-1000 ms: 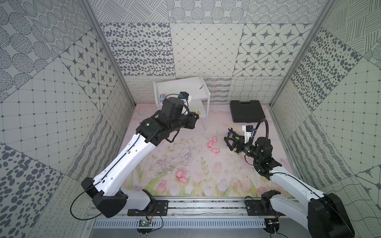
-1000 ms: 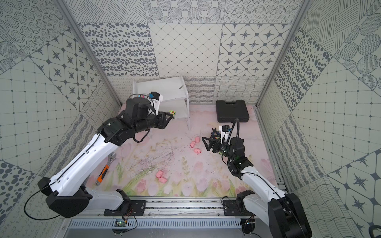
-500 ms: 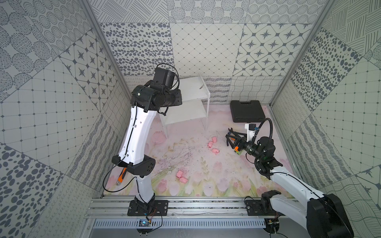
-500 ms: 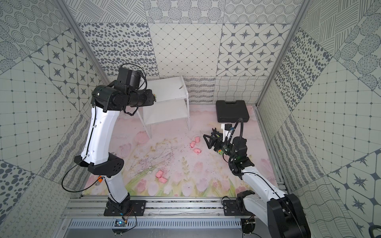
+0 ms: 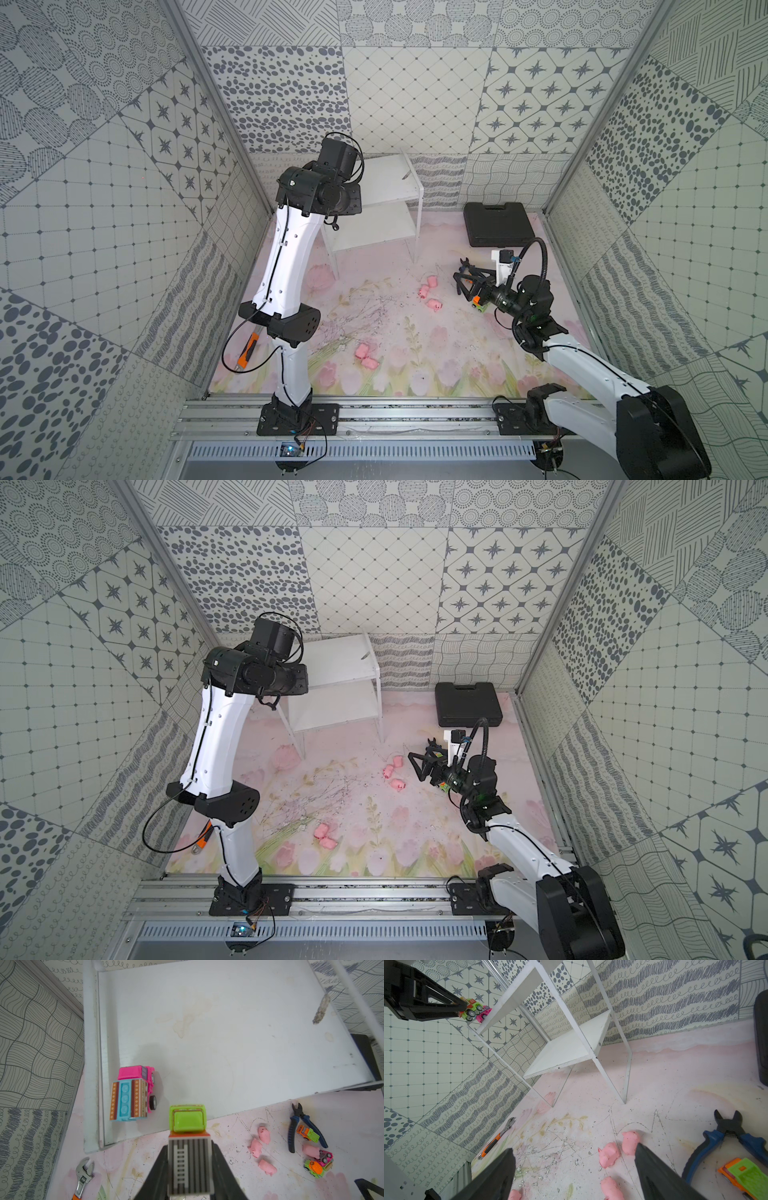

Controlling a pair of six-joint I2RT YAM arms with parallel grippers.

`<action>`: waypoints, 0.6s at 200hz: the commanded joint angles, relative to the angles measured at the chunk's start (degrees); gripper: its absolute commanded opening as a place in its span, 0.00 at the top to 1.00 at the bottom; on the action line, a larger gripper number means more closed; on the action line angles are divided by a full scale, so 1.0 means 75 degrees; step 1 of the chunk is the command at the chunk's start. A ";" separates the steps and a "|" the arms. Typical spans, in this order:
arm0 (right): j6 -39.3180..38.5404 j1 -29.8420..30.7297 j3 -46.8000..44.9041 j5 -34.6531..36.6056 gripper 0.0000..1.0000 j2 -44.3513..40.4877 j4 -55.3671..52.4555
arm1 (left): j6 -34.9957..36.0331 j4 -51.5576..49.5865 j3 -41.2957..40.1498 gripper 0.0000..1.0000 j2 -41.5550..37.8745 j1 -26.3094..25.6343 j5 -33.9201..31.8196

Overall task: Organize plastic toys on shelves
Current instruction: Place the plastic toy on the shelf.

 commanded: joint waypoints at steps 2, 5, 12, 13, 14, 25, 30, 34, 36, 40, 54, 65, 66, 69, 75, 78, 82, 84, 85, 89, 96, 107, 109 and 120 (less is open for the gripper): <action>0.0005 -0.0041 -0.0115 -0.0043 0.06 -0.0034 0.0487 | 0.0470 0.0331 0.0130 0.88 0.0162 0.0054 -0.0488; 0.0000 -0.0043 -0.0113 -0.0043 0.06 -0.0041 0.0490 | 0.0485 0.0359 0.0130 0.88 0.0172 0.0041 -0.0480; 0.0001 -0.0041 -0.0125 -0.0043 0.06 -0.0046 0.0485 | 0.0520 0.0416 0.0130 0.88 0.0206 0.0048 -0.0487; 0.0001 -0.0041 -0.0124 -0.0037 0.06 -0.0045 0.0482 | 0.0521 0.0423 0.0130 0.88 0.0210 0.0045 -0.0489; 0.0001 -0.0041 -0.0123 -0.0040 0.06 -0.0044 0.0481 | 0.0528 0.0427 0.0130 0.88 0.0217 0.0050 -0.0495; 0.0001 -0.0041 -0.0128 -0.0035 0.06 -0.0053 0.0488 | 0.0581 0.0490 0.0130 0.88 0.0264 0.0054 -0.0556; 0.0010 -0.0041 -0.0128 -0.0032 0.06 -0.0049 0.0484 | 0.0593 0.0520 0.0130 0.87 0.0282 0.0050 -0.0565; 0.0012 -0.0041 -0.0115 -0.0028 0.06 -0.0046 0.0483 | 0.0603 0.0543 0.0130 0.87 0.0301 0.0065 -0.0559; 0.0012 -0.0041 -0.0129 -0.0030 0.06 -0.0053 0.0489 | 0.0611 0.0561 0.0130 0.87 0.0306 0.0074 -0.0563; 0.0013 -0.0043 -0.0132 -0.0031 0.06 -0.0048 0.0502 | 0.0627 0.0592 0.0134 0.87 0.0327 0.0079 -0.0571; 0.0024 -0.0041 -0.0129 -0.0034 0.06 -0.0032 0.0515 | 0.0680 0.0703 0.0130 0.87 0.0376 0.0122 -0.0584; 0.0037 -0.0041 -0.0115 -0.0042 0.06 -0.0017 0.0527 | 0.0687 0.0800 0.0130 0.86 0.0391 0.0154 -0.0584; 0.0042 -0.0041 -0.0119 -0.0042 0.06 -0.0013 0.0527 | 0.0687 0.0808 0.0130 0.86 0.0396 0.0162 -0.0584; 0.0043 -0.0041 -0.0125 -0.0051 0.06 -0.0018 0.0521 | 0.0687 0.0830 0.0121 0.86 0.0399 0.0160 -0.0584; 0.0036 -0.0041 -0.0122 -0.0054 0.06 -0.0005 0.0516 | 0.0682 0.0868 0.0129 0.86 0.0401 0.0172 -0.0594; 0.0040 -0.0041 -0.0122 -0.0054 0.06 -0.0008 0.0515 | 0.0676 0.0875 0.0130 0.86 0.0401 0.0177 -0.0604; 0.0037 -0.0041 -0.0132 -0.0054 0.06 -0.0004 0.0509 | 0.0670 0.0888 0.0130 0.85 0.0401 0.0182 -0.0607; 0.0036 -0.0041 -0.0133 -0.0054 0.06 -0.0001 0.0505 | 0.0674 0.0887 0.0130 0.85 0.0398 0.0186 -0.0607; 0.0036 -0.0041 -0.0140 -0.0054 0.06 -0.0005 0.0510 | 0.0675 0.0887 0.0130 0.86 0.0400 0.0178 -0.0607; 0.0035 -0.0041 -0.0138 -0.0054 0.06 -0.0004 0.0504 | 0.0665 0.0889 0.0130 0.85 0.0411 0.0200 -0.0597; 0.0035 -0.0041 -0.0135 -0.0054 0.06 -0.0006 0.0502 | 0.0649 0.0872 0.0119 0.85 0.0424 0.0195 -0.0556; 0.0028 -0.0041 -0.0135 -0.0054 0.06 -0.0007 0.0502 | 0.0621 0.0848 0.0118 0.85 0.0456 0.0195 -0.0496; 0.0025 -0.0041 -0.0137 -0.0054 0.06 -0.0002 0.0503 | 0.0612 0.0837 0.0118 0.85 0.0465 0.0192 -0.0492; 0.0036 -0.0041 -0.0145 -0.0054 0.06 0.0003 0.0503 | 0.0574 0.0789 0.0107 0.84 0.0489 0.0193 -0.0487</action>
